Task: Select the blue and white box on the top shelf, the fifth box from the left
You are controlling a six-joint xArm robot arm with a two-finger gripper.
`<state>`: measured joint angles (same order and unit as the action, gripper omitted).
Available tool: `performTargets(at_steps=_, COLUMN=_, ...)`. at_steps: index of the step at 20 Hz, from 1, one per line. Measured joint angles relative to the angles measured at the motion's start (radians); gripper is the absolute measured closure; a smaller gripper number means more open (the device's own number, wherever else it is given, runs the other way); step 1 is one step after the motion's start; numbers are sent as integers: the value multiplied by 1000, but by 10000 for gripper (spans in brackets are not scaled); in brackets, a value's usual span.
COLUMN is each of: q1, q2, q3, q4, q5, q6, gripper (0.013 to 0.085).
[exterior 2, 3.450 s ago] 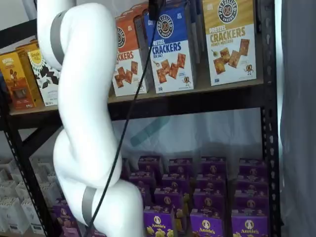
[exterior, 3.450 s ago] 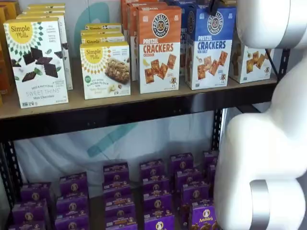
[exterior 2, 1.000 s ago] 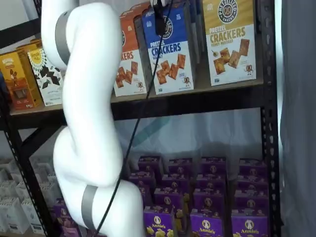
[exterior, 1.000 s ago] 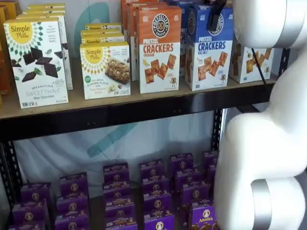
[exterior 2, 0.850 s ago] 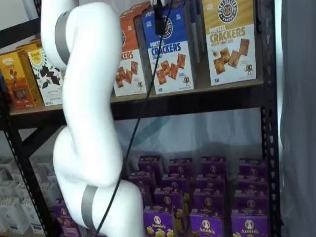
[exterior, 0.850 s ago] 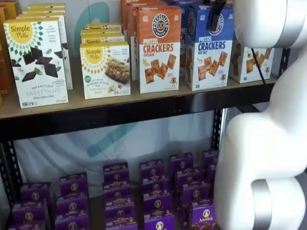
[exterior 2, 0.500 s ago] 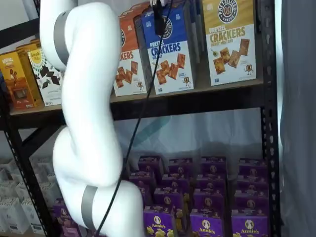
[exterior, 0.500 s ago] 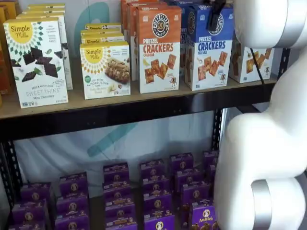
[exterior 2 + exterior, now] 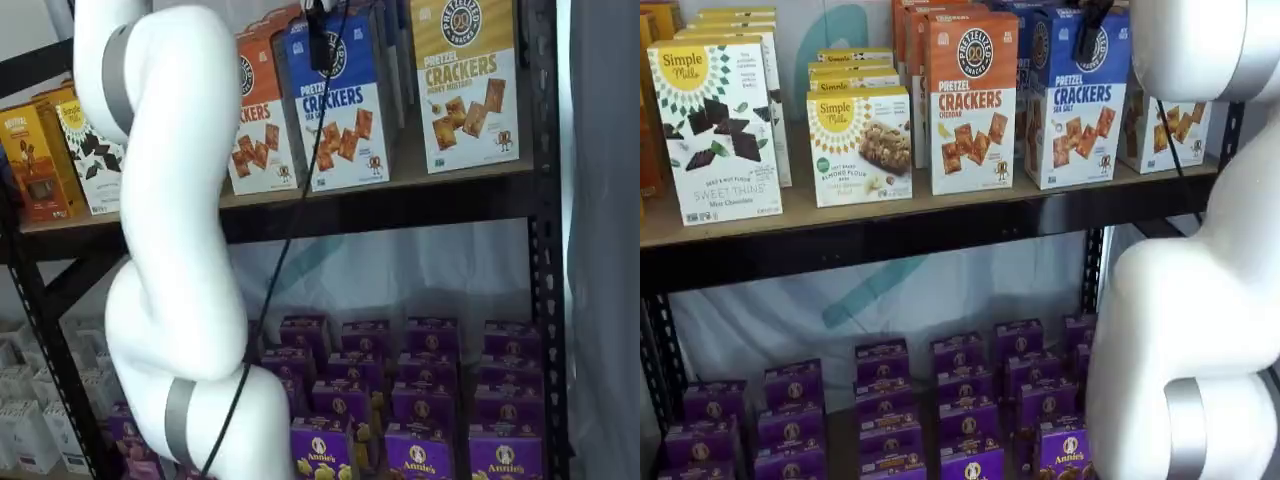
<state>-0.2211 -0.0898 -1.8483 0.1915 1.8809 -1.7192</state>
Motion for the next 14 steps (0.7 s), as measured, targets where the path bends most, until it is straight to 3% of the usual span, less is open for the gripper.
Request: performTargets(at_steps=14, q1=-63, q2=-137, q3=76, q4=29, q5=111, q6=-39, gripper=410)
